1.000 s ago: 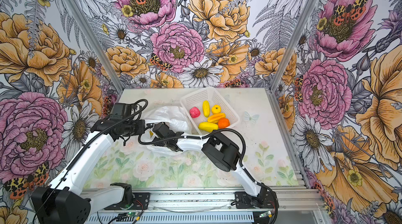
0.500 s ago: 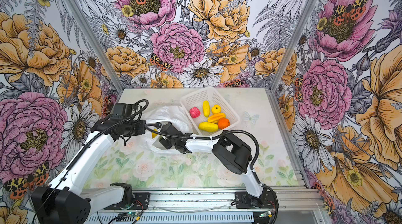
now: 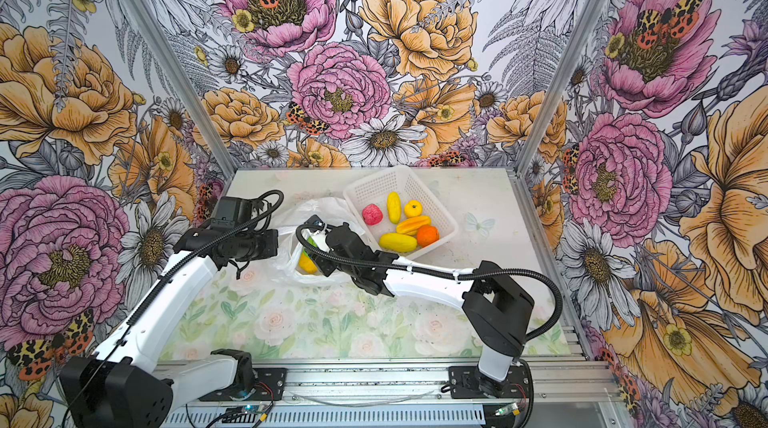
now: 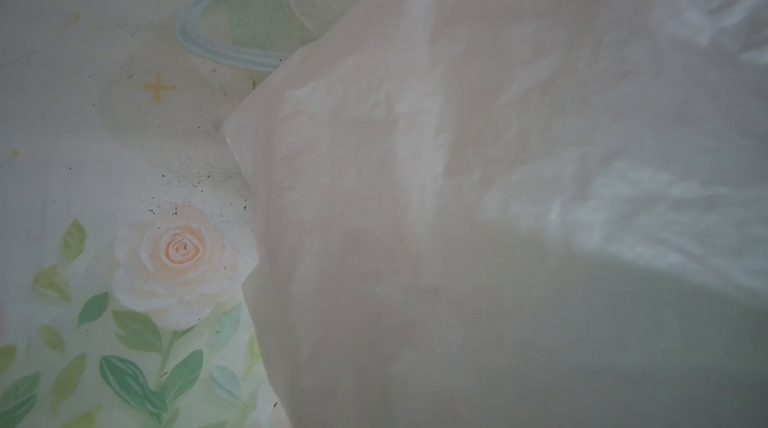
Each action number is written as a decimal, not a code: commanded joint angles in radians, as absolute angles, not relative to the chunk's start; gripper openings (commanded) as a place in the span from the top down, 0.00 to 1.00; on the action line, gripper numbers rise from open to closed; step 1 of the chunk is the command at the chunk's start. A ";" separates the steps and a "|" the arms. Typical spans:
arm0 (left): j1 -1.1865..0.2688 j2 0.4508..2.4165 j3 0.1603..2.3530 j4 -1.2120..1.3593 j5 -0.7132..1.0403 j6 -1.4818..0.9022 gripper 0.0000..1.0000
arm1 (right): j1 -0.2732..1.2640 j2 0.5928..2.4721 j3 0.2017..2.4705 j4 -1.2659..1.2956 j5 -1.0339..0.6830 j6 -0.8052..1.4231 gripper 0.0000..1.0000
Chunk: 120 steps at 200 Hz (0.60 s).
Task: Untie the knot of the plastic bag and take out the fruit
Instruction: 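Close the right gripper on the green fruit inside the bag, then lift the green fruit out of the bag with the right gripper over the basket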
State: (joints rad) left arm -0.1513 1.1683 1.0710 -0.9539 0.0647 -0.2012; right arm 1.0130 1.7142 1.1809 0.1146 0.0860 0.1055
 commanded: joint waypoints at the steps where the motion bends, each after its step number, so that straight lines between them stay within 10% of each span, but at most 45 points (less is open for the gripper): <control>1: -0.155 1.169 1.057 -0.959 0.073 -0.193 1.00 | 1.012 1.647 1.158 0.138 0.042 0.117 0.71; 120: -0.156 1.172 1.058 -0.959 0.073 -0.192 1.00 | 1.036 1.179 0.815 0.359 0.033 0.090 0.75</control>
State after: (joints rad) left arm -0.1513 1.1698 1.0706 -0.9573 0.0647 -0.2012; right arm 1.0428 1.2297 0.8616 0.2874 -0.0200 0.1043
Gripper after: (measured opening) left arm 0.050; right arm 0.530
